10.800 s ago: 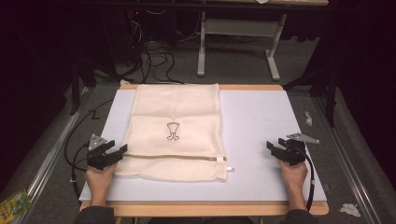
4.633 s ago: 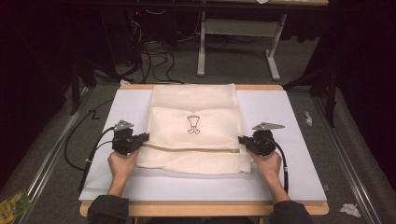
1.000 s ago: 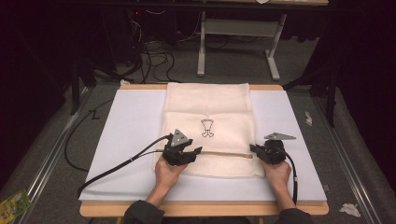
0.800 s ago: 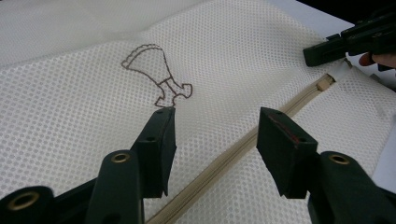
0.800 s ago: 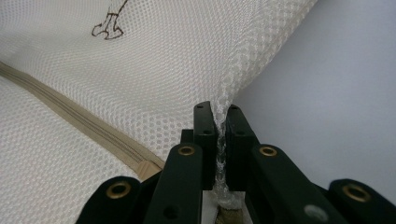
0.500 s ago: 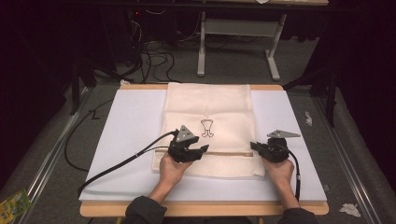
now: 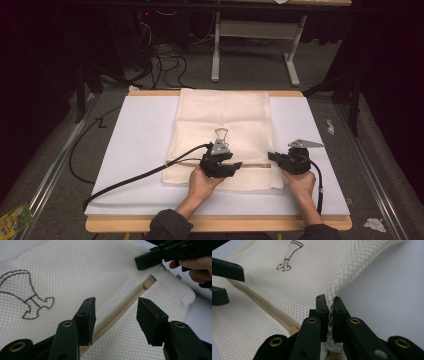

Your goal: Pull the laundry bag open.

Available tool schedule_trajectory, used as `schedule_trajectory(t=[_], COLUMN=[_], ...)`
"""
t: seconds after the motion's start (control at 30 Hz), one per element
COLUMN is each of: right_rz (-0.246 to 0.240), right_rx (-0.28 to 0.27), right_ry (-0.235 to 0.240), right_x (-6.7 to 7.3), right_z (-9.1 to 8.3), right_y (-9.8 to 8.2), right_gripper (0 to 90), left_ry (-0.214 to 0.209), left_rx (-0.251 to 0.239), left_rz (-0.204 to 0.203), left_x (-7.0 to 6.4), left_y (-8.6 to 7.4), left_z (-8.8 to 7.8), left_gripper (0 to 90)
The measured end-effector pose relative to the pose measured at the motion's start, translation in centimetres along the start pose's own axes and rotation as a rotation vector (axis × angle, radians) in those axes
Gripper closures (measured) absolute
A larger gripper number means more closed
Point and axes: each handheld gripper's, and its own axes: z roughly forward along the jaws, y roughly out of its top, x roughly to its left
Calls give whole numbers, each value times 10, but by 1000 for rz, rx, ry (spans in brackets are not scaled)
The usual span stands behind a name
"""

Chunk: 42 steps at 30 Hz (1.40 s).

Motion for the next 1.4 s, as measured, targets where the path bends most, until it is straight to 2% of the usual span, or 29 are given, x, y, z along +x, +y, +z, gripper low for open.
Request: schedule_trajectory(t=[0.1,0.33,0.37,0.43,0.6,0.63,0.73,0.77,1.0,1.03,1.17,1.4], right_rz=[-1,-4,-5,-4,-5,-8,-7,-9,-15,-13,-17,-21], right_rx=[-3,-5,-11,-9,-10,-5,-9,-8,-9,-15,-16,-30], right_ry=[8,13,12,11,12,10,12,11,14,18,21,36], right_x=[0,0,0,0,0,1,1,0,2,2,3,5], right_z=[-1,-2,-2,-1,0,-1,-1,-1,-2,-3,-3,-2], right_y=[0,0,1,1,1,1,1,1,2,3,4,5], right_gripper=[872,873,873,873,873,873,873,873,873,873,873,874], left_ry=[-18,-42,-62,-73,-92,-90,-100,-106,-118,-121,-120,-132], left_rx=[16,29,14,13,18,26,18,18,33,48,61,59], left_rz=[7,19,2,-14,-24,-8,4,-7,-8,-14,-1,-30], left_x=[-8,-16,-17,-16,-15,-19,-24,-25,-30,-29,-32,-31], left_y=[2,4,5,6,5,6,8,9,11,11,12,11], left_z=[11,23,25,27,30,33,38,40,49,53,60,67], left_gripper=[505,545,554,574,640,641,639,638,641,627,610,601])
